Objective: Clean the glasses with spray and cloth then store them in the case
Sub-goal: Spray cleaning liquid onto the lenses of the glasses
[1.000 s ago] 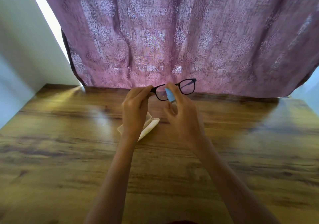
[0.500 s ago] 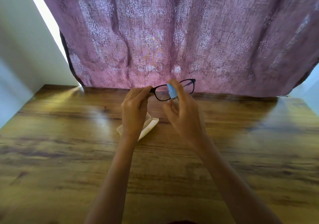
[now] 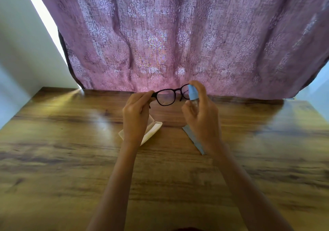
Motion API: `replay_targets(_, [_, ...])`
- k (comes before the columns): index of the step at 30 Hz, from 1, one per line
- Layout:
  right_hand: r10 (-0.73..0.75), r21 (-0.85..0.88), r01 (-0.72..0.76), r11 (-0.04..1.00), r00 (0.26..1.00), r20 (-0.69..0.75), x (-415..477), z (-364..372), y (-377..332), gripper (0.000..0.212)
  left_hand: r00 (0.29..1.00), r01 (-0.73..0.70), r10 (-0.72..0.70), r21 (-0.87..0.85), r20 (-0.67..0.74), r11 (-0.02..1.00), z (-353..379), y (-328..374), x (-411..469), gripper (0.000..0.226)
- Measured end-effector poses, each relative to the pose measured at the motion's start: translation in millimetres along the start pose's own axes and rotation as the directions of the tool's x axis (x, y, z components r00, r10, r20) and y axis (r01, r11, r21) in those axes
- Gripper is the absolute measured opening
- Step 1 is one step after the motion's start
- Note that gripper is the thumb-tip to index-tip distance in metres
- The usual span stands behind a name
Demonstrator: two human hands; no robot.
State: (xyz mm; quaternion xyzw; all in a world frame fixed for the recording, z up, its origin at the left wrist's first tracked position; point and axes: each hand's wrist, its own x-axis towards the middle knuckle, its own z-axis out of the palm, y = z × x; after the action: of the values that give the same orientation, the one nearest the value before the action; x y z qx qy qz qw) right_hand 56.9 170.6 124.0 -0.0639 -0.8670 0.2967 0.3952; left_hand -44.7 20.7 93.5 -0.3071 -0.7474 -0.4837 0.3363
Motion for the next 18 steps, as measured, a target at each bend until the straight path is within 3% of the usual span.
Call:
replay_targets(14, [-0.005,-0.077,0.012,0.997,0.996,0.093,2.1,-13.9,14.4,0.054,1.0,-0.013,0.013,-0.023,0.014,1.0,-0.7,-2.0,-2.6,0.026])
replay_targets(18, [0.015,-0.113,-0.013,0.993,1.0,0.015,3.0,-13.3,15.4,0.051,1.0,-0.006,0.006,-0.023,0.016,1.0,-0.8,-2.1,-3.8,0.026])
